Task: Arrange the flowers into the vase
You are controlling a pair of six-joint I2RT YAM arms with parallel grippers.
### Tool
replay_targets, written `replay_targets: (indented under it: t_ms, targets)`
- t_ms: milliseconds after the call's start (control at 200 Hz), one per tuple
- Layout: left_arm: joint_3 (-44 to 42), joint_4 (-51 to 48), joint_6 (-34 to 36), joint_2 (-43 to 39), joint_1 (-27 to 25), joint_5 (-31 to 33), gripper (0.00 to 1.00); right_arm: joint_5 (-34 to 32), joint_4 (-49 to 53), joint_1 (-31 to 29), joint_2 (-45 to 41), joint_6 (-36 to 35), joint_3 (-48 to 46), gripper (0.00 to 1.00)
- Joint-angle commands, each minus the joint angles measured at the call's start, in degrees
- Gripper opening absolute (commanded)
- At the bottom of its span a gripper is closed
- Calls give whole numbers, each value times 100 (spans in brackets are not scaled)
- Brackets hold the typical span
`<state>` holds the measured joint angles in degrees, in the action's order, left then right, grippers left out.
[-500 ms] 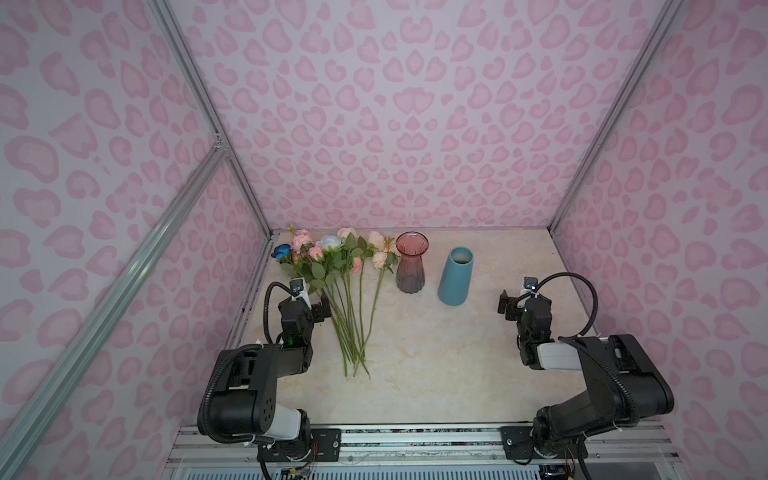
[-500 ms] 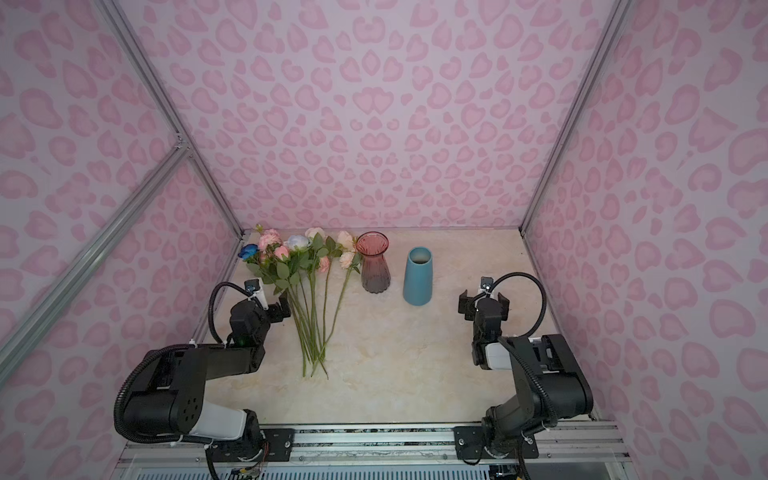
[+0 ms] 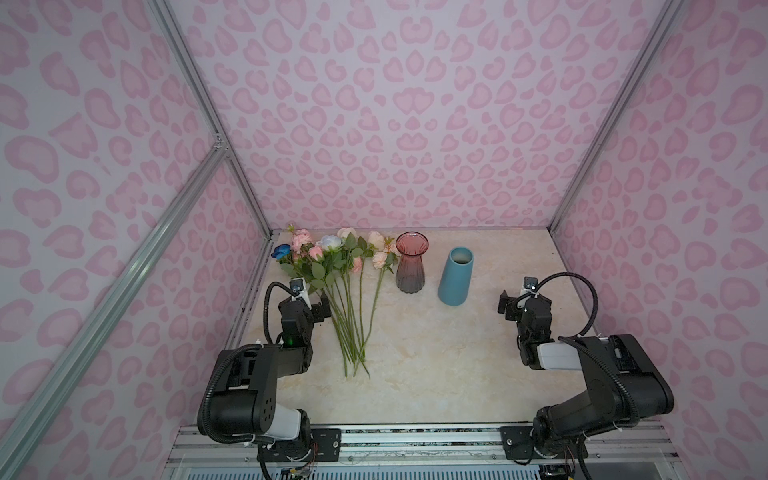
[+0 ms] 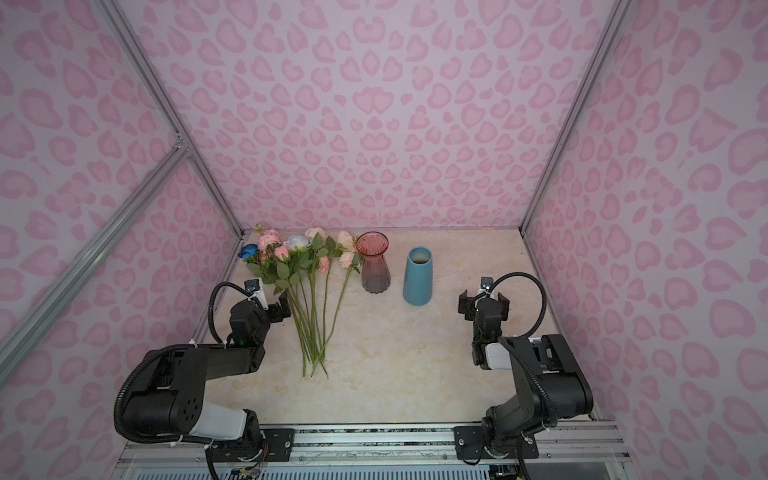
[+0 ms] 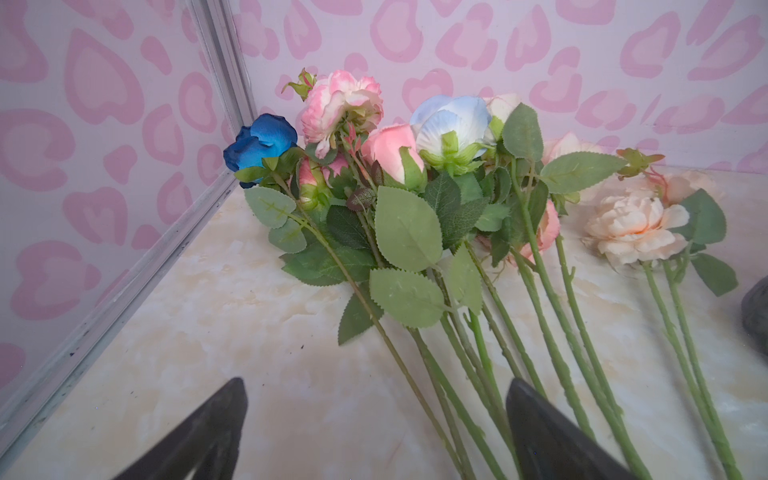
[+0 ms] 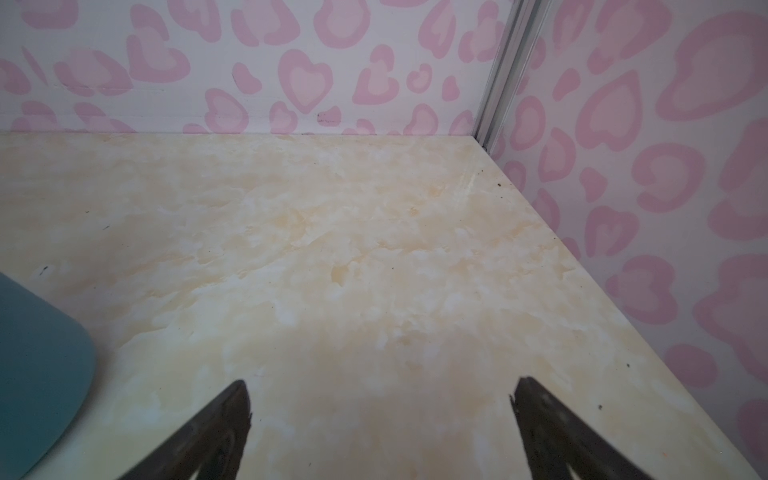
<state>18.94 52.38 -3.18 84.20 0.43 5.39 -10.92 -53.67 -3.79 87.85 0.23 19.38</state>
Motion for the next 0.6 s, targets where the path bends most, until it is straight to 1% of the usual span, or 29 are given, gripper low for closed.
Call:
replay_targets:
  t_ms: [0, 595]
  targets:
    - [39, 281, 28, 25, 10, 24, 98, -60, -197, -5, 25, -32, 5, 100]
    - [34, 280, 28, 25, 2, 26, 98, -31, -190, 1, 30, -23, 13, 100]
